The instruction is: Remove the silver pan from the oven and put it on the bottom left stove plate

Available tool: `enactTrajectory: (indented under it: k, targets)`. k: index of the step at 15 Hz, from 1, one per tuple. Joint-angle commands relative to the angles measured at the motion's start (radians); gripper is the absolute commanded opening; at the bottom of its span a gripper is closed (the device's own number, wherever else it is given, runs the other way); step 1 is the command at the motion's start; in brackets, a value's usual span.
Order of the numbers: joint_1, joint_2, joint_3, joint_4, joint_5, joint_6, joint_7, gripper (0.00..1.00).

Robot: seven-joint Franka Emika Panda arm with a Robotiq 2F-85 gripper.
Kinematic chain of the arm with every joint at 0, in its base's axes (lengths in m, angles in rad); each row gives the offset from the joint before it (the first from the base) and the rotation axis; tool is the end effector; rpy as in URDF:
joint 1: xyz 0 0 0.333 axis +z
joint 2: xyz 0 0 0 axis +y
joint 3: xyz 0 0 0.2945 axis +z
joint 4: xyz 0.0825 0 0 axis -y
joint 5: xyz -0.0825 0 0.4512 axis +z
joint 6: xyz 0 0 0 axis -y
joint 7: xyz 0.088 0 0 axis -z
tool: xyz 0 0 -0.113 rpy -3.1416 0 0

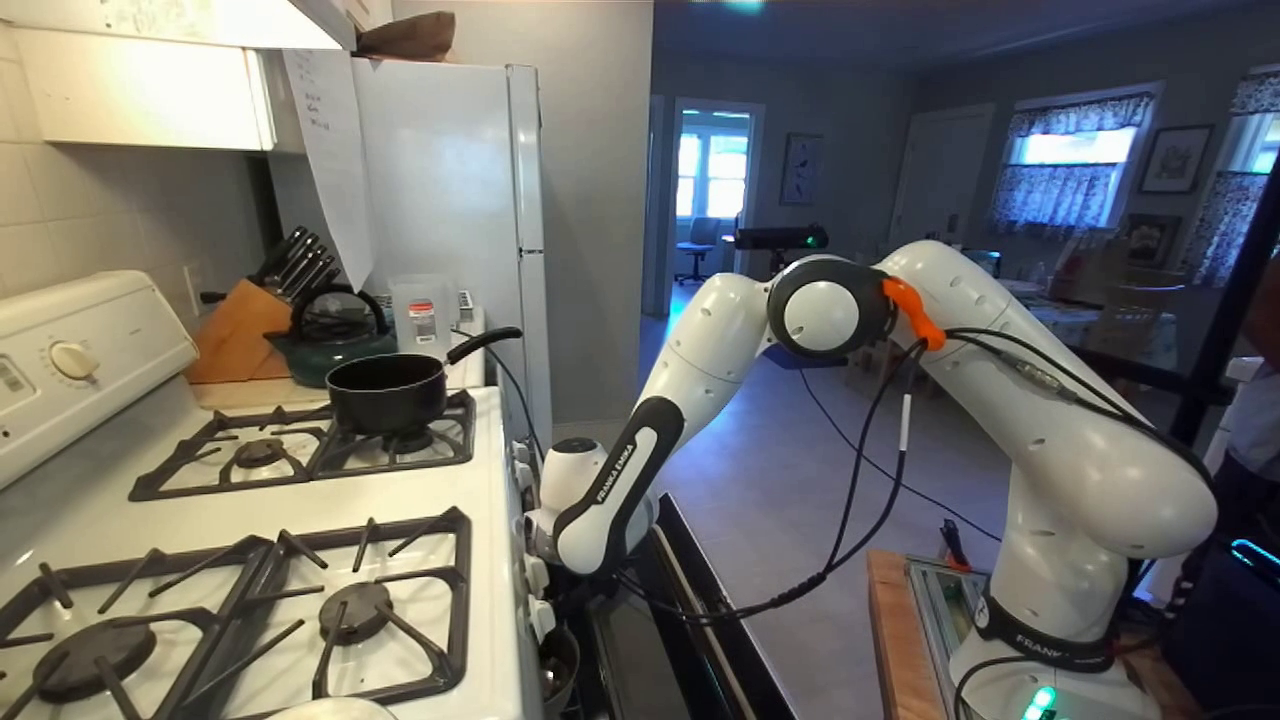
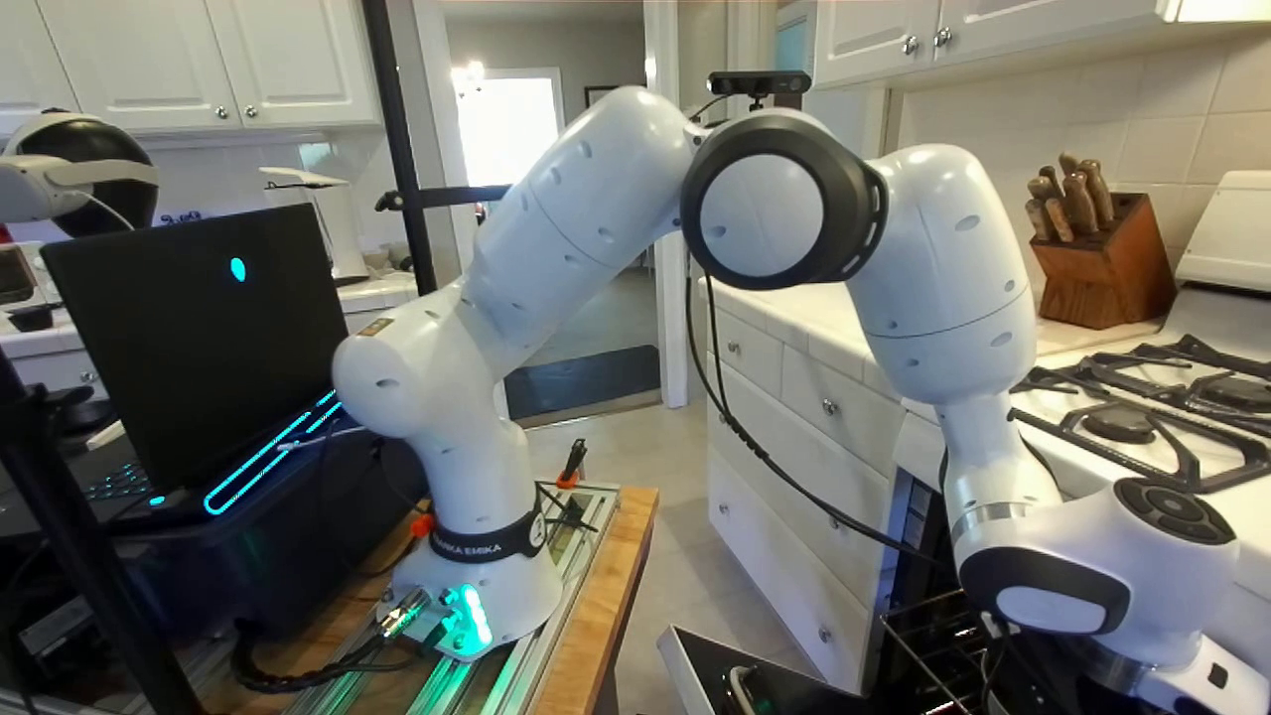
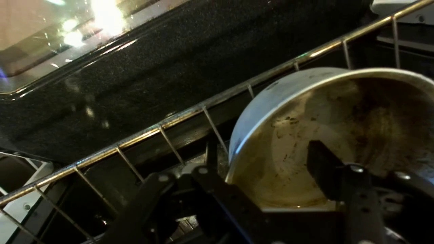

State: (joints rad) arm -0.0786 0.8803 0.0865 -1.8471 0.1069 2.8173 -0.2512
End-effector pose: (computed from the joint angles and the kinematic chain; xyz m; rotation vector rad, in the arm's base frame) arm 0.6352 0.0040 -0.0260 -3.0396 -0.1900 -0.1553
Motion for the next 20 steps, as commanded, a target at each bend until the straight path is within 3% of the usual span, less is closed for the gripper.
enactTrajectory:
  k: [1, 7, 15, 20]
  targets:
    - [0.020, 0.035, -0.016, 0.047, -0.042, -0.008, 0.049, 0.38]
    - [0.015, 0.030, -0.018, 0.052, -0.041, -0.023, 0.059, 0.00]
    - [0.011, 0.013, -0.020, 0.056, -0.036, -0.076, 0.082, 0.02]
    - [0.030, -0.057, -0.057, 0.003, -0.020, -0.122, 0.172, 0.02]
